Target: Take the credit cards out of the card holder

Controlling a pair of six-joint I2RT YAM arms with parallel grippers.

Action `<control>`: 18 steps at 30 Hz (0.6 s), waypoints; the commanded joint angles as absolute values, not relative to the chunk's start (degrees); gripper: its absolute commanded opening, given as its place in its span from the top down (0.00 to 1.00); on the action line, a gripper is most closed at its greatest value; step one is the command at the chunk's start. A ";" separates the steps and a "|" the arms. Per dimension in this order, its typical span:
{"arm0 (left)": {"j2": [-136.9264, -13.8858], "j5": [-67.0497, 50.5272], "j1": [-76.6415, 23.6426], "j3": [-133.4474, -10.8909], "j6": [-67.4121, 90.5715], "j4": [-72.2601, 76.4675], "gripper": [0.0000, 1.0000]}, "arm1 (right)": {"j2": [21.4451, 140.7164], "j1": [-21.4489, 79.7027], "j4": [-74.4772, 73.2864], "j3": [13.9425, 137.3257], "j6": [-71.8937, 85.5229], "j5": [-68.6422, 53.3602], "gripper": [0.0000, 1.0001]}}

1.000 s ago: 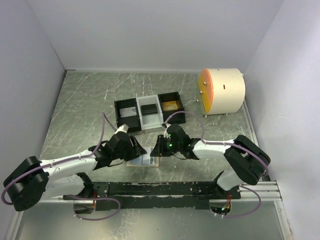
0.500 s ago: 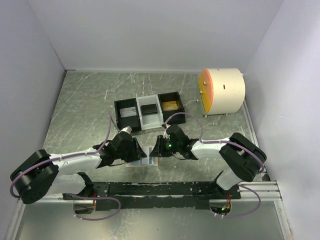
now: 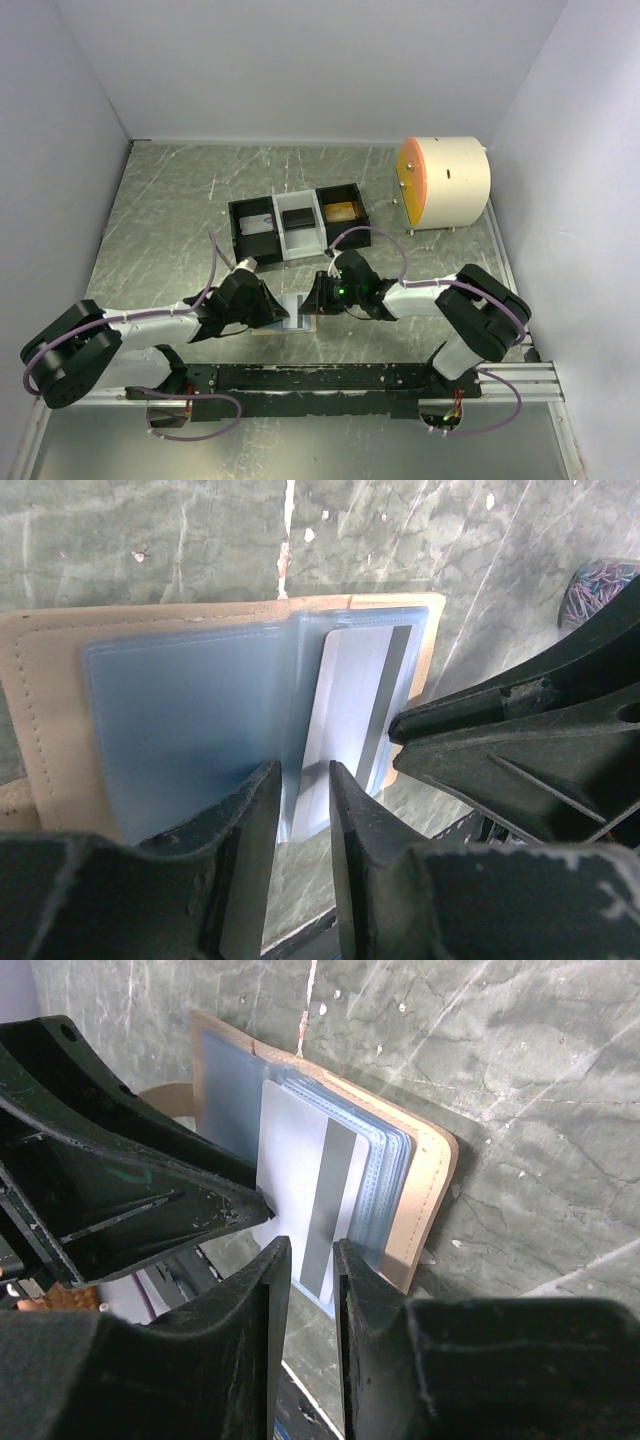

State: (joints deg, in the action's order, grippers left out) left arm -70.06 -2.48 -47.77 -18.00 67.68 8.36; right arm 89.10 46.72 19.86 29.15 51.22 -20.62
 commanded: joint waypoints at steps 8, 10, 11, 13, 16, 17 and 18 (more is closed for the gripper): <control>-68.05 -2.58 -47.69 -17.57 68.78 7.63 0.81 | 90.44 46.81 16.49 26.92 50.49 -19.02 0.75; -66.58 -1.79 -47.76 -17.96 68.82 5.58 0.85 | 90.26 46.76 15.50 27.19 50.05 -18.03 0.75; -65.48 -1.23 -47.79 -18.08 68.70 4.73 0.86 | 90.26 46.76 15.06 27.36 49.86 -17.69 0.75; -63.86 -0.77 -47.73 -18.26 68.29 2.95 0.90 | 90.50 46.81 14.50 27.77 49.60 -17.39 0.75; -61.82 0.36 -47.73 -18.45 67.39 0.74 0.93 | 90.66 46.84 13.99 28.11 49.47 -17.13 0.75; -61.35 0.71 -47.75 -18.43 67.29 0.00 0.93 | 90.58 46.80 13.87 28.15 49.42 -16.99 0.75; -61.07 0.89 -47.80 -18.40 67.24 -0.55 0.93 | 90.47 46.83 13.62 28.28 49.33 -16.88 0.75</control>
